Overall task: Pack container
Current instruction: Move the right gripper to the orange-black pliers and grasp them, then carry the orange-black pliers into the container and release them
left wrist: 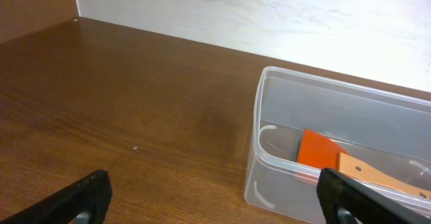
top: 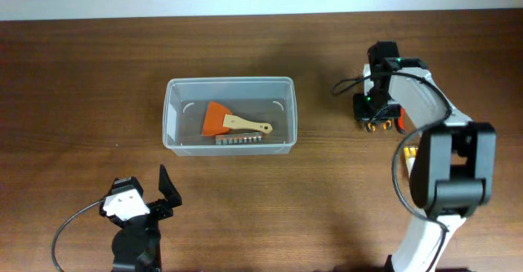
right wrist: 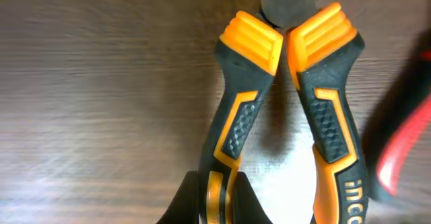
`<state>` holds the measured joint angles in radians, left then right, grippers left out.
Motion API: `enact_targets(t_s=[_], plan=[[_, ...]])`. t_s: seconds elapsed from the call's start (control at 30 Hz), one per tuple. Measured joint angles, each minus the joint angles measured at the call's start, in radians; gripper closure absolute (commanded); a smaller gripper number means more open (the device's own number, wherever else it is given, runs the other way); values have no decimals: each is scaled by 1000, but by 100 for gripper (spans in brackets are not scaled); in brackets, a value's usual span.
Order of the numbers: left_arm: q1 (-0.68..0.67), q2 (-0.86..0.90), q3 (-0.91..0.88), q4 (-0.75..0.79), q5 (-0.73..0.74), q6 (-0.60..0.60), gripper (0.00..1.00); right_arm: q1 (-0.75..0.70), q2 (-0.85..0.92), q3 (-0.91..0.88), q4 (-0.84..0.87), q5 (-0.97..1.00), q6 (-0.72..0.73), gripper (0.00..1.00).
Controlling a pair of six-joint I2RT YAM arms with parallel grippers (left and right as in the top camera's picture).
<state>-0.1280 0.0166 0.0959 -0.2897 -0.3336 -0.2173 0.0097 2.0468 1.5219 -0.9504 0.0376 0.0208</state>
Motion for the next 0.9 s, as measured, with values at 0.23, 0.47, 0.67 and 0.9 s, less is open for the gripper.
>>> enact_targets(t_s=[0.23, 0.47, 0.67, 0.9], plan=[[0, 0, 0, 0, 0, 0, 1, 59, -204, 37, -19, 0, -6, 96], [0, 0, 0, 0, 0, 0, 1, 191, -354, 93, -51, -1, -134, 96], [0, 0, 0, 0, 0, 0, 1, 362, -379, 98, -71, -23, -341, 96], [0, 0, 0, 0, 0, 0, 1, 533, -369, 98, -58, -84, -574, 96]])
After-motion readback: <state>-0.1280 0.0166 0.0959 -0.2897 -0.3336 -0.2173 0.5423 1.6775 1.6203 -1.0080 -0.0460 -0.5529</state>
